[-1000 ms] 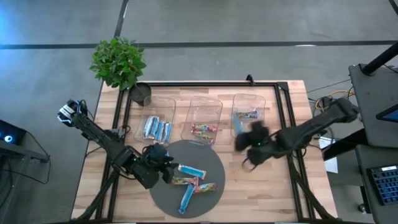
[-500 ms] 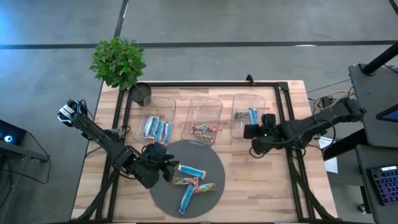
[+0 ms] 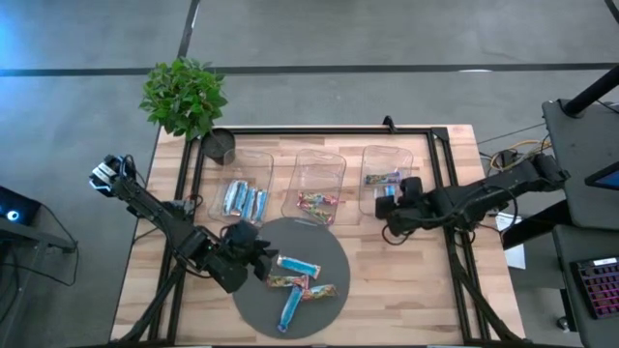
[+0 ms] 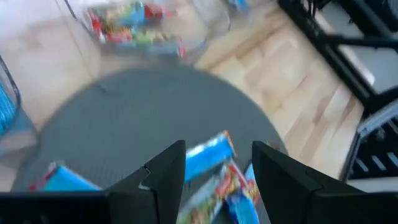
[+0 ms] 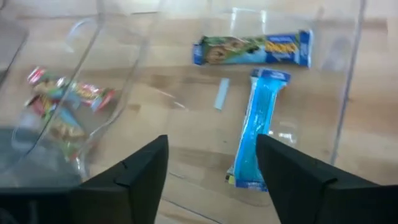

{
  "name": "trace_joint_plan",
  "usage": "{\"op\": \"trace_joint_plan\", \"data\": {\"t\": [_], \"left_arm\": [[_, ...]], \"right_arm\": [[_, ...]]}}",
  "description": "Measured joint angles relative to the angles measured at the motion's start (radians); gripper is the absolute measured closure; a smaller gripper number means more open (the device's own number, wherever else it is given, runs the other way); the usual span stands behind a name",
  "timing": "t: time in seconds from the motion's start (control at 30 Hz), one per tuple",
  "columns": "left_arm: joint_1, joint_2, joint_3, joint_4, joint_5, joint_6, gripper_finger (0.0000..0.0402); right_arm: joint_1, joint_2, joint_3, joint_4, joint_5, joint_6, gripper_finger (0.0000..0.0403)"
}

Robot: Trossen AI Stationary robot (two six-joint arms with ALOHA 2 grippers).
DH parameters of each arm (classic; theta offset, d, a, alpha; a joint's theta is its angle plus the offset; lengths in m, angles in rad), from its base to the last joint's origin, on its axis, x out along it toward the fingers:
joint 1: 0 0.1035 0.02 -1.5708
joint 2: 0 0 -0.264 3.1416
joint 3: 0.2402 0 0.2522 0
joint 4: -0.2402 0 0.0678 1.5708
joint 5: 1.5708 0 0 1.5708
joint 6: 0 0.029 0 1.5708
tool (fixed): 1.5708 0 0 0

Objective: Pick and place Granola Bars by type
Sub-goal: Put the red granola bar into the middle transparent bin

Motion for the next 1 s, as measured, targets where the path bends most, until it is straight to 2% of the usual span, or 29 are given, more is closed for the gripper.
{"op": "trace_joint_plan", "data": {"t": [0.1, 0.27, 0.43, 0.67, 1.0], "left_arm": [[0.003, 0.000, -0.006, -0.049, 0.083, -0.106, 0.0234], [0.002, 0.000, -0.037, -0.248, 0.206, -0.468, 0.0234], [-0.022, 0.002, -0.088, -0.228, 0.244, -0.659, 0.0234], [-0.024, 0.107, -0.119, -0.064, 0.250, -0.700, 0.0234], [-0.011, 0.254, -0.102, -0.065, 0.236, -0.816, 0.0234]], "right_arm": [[0.000, 0.000, 0.027, 0.009, 0.005, -0.106, 0.0150], [0.000, 0.000, 0.066, 0.010, 0.009, -0.147, 0.0139], [0.000, 0.000, 0.070, 0.014, 0.012, -0.144, 0.0136], [0.000, 0.000, 0.070, 0.020, 0.015, -0.132, 0.0143], [0.000, 0.000, 0.069, 0.020, 0.015, -0.150, 0.0140]]}}
